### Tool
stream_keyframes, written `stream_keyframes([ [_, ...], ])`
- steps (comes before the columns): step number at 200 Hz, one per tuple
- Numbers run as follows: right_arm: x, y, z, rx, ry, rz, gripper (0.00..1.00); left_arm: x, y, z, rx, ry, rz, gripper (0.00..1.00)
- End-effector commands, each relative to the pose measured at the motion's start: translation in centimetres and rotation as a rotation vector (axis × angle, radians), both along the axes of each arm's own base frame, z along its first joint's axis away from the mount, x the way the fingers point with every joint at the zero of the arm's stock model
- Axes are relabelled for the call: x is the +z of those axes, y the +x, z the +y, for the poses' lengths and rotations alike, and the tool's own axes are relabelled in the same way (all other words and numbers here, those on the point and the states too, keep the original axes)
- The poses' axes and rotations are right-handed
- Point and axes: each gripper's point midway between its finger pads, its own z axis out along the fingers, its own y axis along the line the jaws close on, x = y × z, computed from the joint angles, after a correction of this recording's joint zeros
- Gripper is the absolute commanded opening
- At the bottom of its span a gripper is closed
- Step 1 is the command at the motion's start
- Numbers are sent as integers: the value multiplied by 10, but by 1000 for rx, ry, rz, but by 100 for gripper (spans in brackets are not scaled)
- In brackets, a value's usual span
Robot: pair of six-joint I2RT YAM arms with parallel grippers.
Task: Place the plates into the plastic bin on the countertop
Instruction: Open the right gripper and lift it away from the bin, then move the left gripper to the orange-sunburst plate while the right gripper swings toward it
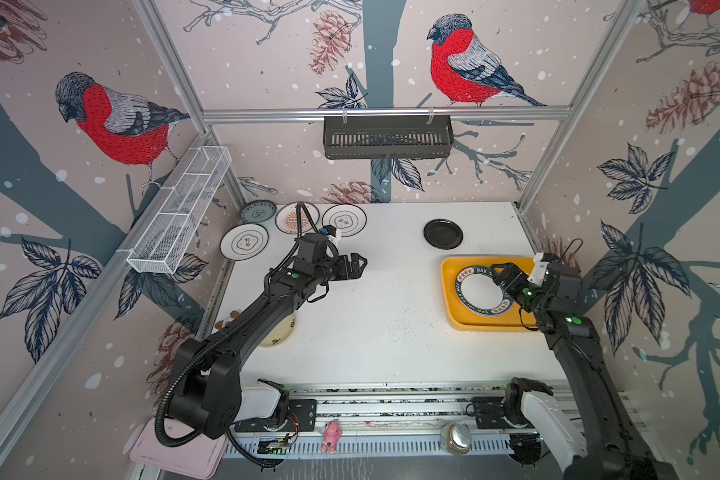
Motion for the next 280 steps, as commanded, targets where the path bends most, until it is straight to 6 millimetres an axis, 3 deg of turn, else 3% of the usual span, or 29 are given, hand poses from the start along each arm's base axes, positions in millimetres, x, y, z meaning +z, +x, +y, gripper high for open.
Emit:
stream_keyframes([
  [1,21,12,17,16,-16,-71,98,0,15,45,219,117,-8,96],
  [22,34,19,52,92,-3,-127,100,3,20,82,365,168,-24,96],
  [56,40,34,103,204,0,-164,100,-5,25,120,504,224,-9,96],
  [92,40,49,148,293,-10,-184,100,-13,32,143,567,226,19,96],
  [146,49,66,201,402,34,-246,100,-24,45,161,574,127,43,96],
  [189,46,65,240,487,64,-266,100,-49,45,216,731,157,160,96],
  [210,31,67,258,522,97,-239,100,-58,54,212,676,96,198,97],
  [229,20,68,273,564,126,-219,100,-80,55,209,660,77,266,96],
  [232,18,69,276,570,130,-216,100,-74,62,210,658,64,253,96],
  [280,3,62,323,694,163,-183,100,-86,71,209,634,-1,264,96],
])
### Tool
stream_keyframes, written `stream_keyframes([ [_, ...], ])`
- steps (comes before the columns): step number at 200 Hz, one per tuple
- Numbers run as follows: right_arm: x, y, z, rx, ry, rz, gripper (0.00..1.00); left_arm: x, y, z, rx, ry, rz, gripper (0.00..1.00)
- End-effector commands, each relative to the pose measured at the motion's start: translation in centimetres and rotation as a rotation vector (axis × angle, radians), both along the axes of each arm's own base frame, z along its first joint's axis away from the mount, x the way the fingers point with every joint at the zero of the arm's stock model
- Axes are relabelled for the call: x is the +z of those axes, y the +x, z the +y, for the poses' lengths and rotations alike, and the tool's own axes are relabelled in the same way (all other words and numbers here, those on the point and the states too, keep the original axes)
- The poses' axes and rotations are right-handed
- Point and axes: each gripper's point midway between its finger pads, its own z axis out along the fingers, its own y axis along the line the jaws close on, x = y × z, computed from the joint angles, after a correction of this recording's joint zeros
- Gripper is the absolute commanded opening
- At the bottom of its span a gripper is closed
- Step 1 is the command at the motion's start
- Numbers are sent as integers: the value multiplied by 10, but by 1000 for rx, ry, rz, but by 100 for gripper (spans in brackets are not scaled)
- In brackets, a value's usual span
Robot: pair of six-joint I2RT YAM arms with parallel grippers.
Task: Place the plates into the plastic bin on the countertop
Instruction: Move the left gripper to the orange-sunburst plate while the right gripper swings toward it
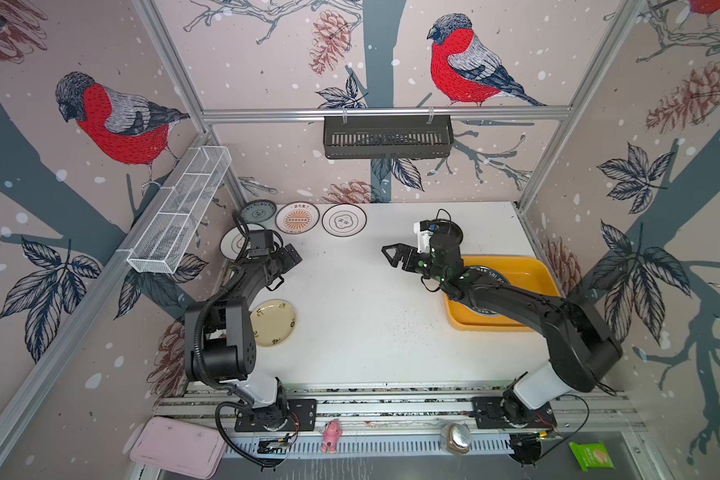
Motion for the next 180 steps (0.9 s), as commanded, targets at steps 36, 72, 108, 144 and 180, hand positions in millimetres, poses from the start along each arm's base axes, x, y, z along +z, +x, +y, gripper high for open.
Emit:
stream_keyframes([
  [36,7,-16,54,154,83,-12,100,5,15,-1,11,-153,-68,95],
  [72,11,-24,67,211,91,-35,99,-1,44,7,108,-257,-101,93],
  [108,20,-29,64,197,68,-63,100,-9,83,15,180,-318,-110,92],
  [144,39,-39,63,226,37,-164,100,-13,112,18,203,-370,-141,91],
  [180,55,-42,73,269,40,-231,100,-20,139,20,212,-403,-158,90],
])
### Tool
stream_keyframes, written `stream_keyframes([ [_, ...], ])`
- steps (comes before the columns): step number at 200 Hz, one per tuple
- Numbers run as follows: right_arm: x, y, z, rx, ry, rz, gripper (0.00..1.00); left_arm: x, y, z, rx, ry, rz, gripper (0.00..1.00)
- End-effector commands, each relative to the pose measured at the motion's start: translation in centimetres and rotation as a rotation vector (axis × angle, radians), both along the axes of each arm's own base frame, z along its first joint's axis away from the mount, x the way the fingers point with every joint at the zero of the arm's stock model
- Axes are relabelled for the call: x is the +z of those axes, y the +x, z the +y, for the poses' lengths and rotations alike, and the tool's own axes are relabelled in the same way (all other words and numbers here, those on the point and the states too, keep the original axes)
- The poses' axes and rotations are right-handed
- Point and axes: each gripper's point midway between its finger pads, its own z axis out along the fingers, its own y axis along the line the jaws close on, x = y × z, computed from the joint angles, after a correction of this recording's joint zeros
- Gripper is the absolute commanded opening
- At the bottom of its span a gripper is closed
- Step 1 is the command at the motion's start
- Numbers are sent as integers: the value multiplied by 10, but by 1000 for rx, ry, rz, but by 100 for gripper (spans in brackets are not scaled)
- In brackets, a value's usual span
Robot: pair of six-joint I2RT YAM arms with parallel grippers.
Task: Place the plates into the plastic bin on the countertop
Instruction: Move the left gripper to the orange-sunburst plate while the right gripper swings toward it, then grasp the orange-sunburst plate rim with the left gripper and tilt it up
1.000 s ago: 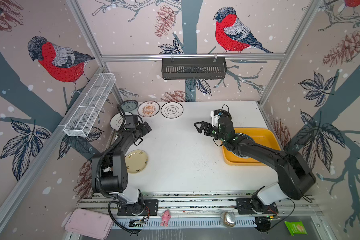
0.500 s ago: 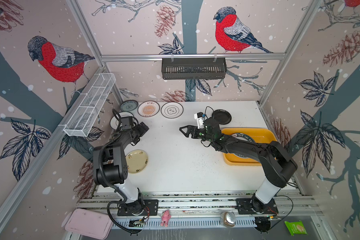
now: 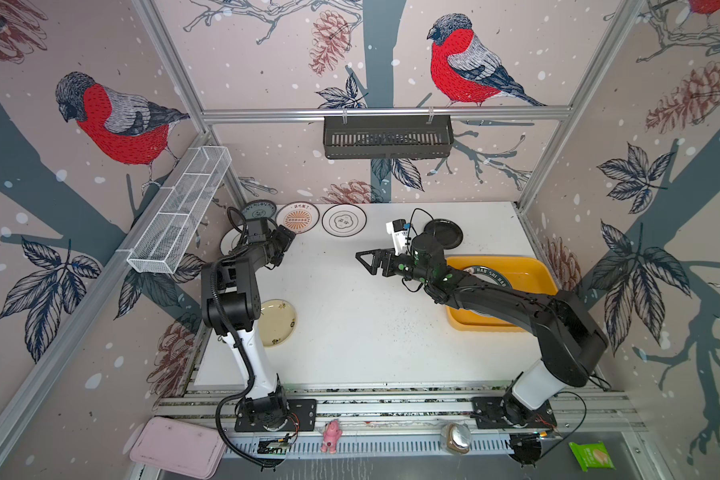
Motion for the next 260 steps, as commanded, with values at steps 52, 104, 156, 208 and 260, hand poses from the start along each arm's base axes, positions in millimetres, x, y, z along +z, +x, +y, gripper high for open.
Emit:
stream_keyframes([
  [52,33,-5,17,45,28,-153,100,-17,55,4,40,-95,-49,86],
  [104,40,-4,16,-17,11,-199,99,-38,70,10,85,-134,-53,79],
  [156,40,7,10,-83,-17,-189,99,-70,70,13,156,-196,-14,57],
  [208,38,13,5,-128,-30,-187,99,-82,64,18,198,-193,22,24],
  [260,38,13,-2,-154,-38,-183,100,-81,58,17,213,-219,24,4],
])
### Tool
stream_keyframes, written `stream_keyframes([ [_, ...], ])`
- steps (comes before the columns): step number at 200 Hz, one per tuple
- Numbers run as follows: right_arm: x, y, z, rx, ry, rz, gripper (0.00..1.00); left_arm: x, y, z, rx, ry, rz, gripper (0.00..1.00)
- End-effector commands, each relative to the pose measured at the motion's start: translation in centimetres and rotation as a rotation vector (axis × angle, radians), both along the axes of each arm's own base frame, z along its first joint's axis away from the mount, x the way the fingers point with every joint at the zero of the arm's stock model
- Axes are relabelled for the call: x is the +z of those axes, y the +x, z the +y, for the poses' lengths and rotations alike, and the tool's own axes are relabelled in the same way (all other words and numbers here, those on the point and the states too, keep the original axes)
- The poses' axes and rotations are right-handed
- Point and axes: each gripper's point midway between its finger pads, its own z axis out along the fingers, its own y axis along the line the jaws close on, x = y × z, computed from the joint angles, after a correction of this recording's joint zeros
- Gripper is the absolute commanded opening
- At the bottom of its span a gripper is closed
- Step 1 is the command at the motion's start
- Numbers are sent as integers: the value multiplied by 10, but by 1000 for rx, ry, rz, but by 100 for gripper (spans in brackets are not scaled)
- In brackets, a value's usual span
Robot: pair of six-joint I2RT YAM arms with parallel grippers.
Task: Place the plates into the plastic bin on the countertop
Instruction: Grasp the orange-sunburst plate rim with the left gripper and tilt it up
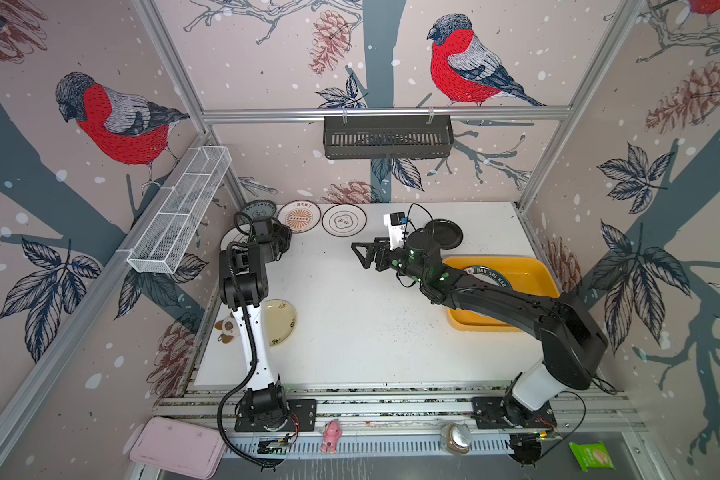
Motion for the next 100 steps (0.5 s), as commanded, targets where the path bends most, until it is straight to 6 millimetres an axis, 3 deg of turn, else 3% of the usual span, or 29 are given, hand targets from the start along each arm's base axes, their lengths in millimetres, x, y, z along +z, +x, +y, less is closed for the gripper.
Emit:
stream_keyframes([
  [1,3,1,-6,-26,-6,-16,100,-34,-26,0,26,-18,154,4],
  [66,4,-9,-21,-52,19,-25,100,16,-32,2,42,-16,56,0],
  [100,6,-2,-40,-149,-10,-31,100,41,-50,3,54,-10,36,0],
])
